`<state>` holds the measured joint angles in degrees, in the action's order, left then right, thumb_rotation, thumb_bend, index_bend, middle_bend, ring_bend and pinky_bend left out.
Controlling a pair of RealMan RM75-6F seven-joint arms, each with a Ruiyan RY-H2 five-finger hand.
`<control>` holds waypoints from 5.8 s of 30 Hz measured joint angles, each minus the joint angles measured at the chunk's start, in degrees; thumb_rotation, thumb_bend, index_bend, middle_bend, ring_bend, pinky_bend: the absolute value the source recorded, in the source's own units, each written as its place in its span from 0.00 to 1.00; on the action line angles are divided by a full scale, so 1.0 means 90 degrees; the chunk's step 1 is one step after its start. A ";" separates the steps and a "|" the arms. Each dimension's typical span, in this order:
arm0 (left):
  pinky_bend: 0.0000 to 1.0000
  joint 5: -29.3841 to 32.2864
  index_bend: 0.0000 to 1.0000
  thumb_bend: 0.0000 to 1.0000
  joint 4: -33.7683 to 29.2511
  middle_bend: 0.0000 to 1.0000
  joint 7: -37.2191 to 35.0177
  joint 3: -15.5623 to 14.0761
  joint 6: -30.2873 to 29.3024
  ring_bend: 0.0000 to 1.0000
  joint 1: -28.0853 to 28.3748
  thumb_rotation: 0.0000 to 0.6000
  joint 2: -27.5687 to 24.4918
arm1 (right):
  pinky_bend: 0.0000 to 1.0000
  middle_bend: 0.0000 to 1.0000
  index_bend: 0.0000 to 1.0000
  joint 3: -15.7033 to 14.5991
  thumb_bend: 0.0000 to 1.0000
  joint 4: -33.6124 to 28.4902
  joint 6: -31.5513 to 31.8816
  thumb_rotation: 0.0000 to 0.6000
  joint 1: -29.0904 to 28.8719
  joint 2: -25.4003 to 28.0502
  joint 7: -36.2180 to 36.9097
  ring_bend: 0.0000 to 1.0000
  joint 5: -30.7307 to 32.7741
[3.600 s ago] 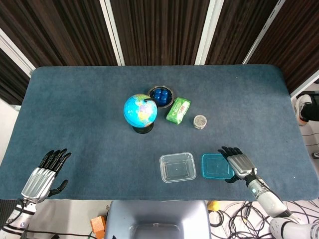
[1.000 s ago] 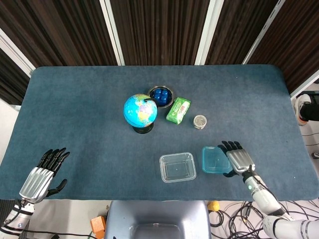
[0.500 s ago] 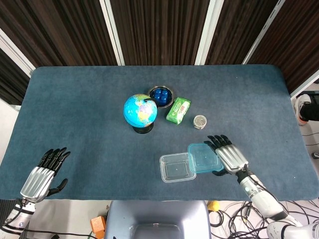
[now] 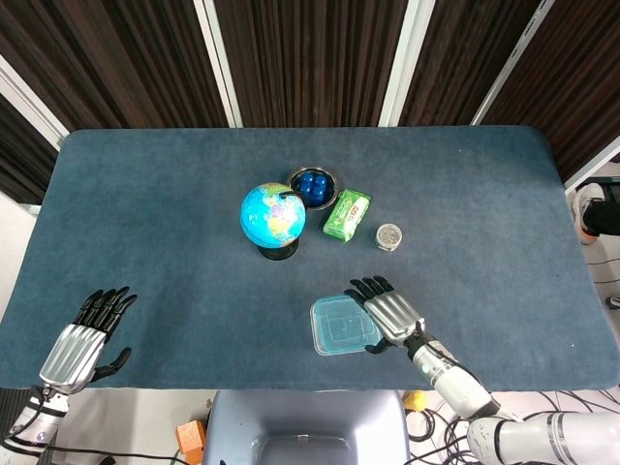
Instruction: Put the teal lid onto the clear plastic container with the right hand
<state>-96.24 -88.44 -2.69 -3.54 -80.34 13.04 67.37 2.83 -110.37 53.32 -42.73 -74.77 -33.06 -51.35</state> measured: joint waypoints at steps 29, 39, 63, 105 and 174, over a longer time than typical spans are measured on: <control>0.05 0.0010 0.00 0.35 -0.0006 0.01 -0.0044 0.0015 -0.0038 0.01 -0.0013 1.00 -0.0030 | 0.00 0.03 0.65 -0.0243 0.18 0.0255 0.0105 1.00 -0.0240 -0.0322 -0.0046 0.00 0.0198; 0.05 0.0006 0.00 0.35 -0.0006 0.01 -0.0049 0.0015 -0.0048 0.01 -0.0019 1.00 -0.0038 | 0.00 0.03 0.64 -0.0315 0.18 0.0298 0.0137 1.00 -0.0192 -0.0312 0.0104 0.00 0.0039; 0.05 0.0012 0.00 0.35 -0.0019 0.01 -0.0038 0.0021 -0.0041 0.01 -0.0019 1.00 -0.0039 | 0.00 0.03 0.64 -0.0322 0.18 0.0566 -0.0060 1.00 -0.0016 -0.0224 0.0810 0.00 -0.0342; 0.05 0.0019 0.00 0.35 -0.0032 0.01 -0.0069 0.0038 -0.0035 0.01 -0.0003 1.00 -0.0052 | 0.00 0.04 0.53 -0.0325 0.18 0.0777 -0.0267 1.00 -0.0157 -0.0616 0.0614 0.00 -0.0111; 0.05 0.0035 0.00 0.35 0.0003 0.01 -0.0150 0.0038 0.0014 0.01 0.0022 1.00 -0.0052 | 0.00 0.00 0.38 0.0057 0.18 -0.0673 0.1354 1.00 -0.1373 -0.0975 -0.2825 0.00 0.1822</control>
<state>-95.93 -88.41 -4.04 -3.20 -80.21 13.23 66.90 3.34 -116.43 65.51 -55.09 -83.54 -58.49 -34.96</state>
